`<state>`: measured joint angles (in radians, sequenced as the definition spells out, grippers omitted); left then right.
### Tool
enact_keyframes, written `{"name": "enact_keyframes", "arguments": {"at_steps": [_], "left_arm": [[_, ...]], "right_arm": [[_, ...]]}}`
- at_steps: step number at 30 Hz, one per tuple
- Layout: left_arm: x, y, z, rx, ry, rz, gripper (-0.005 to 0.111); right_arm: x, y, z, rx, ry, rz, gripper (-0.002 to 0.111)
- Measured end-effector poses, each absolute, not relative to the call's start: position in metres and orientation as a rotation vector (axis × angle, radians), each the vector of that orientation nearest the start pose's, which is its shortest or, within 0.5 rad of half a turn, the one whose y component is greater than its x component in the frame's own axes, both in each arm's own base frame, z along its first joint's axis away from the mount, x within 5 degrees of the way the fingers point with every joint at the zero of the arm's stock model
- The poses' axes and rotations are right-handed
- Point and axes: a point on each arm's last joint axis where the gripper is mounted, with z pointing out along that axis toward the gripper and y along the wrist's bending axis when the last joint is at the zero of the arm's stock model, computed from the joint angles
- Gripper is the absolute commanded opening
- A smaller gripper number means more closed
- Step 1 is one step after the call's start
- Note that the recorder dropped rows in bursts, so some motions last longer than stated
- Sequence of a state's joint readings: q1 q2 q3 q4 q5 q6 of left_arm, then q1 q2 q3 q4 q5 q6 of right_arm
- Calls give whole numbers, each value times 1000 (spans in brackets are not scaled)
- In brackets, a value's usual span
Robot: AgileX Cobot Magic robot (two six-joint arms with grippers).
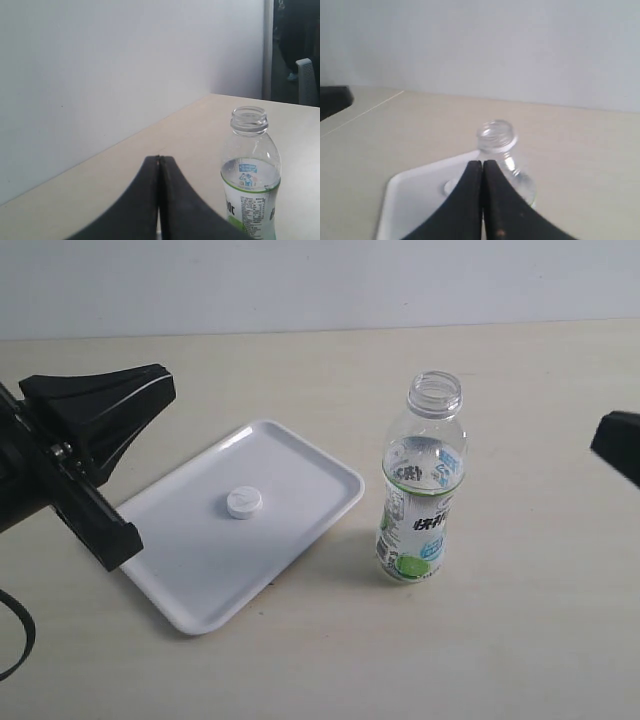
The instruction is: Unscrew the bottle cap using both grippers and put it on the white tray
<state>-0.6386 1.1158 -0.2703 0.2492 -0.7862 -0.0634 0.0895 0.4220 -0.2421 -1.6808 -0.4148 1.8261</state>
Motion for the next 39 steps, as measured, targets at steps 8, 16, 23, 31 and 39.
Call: {"name": "enact_keyframes", "arguments": {"at_steps": [8,16,23,31,39], "left_arm": [[149,-130,238,711,1416,-548,0],[149,-130,238,711,1416,-548,0],[149,-130,238,711,1416,-548,0],[149,-130,238,712,1418,-547,0],[149,-130,238,712,1418,-547,0]], "right_arm": [[82,27,271,-127,1594,358,0],[75,16,277,-33,1519,270,0],[64,-1,281,194,1446,245,0],[60,-10,274,273,1500,152,0],[54,-11,275,244,1481,118,0]]}}
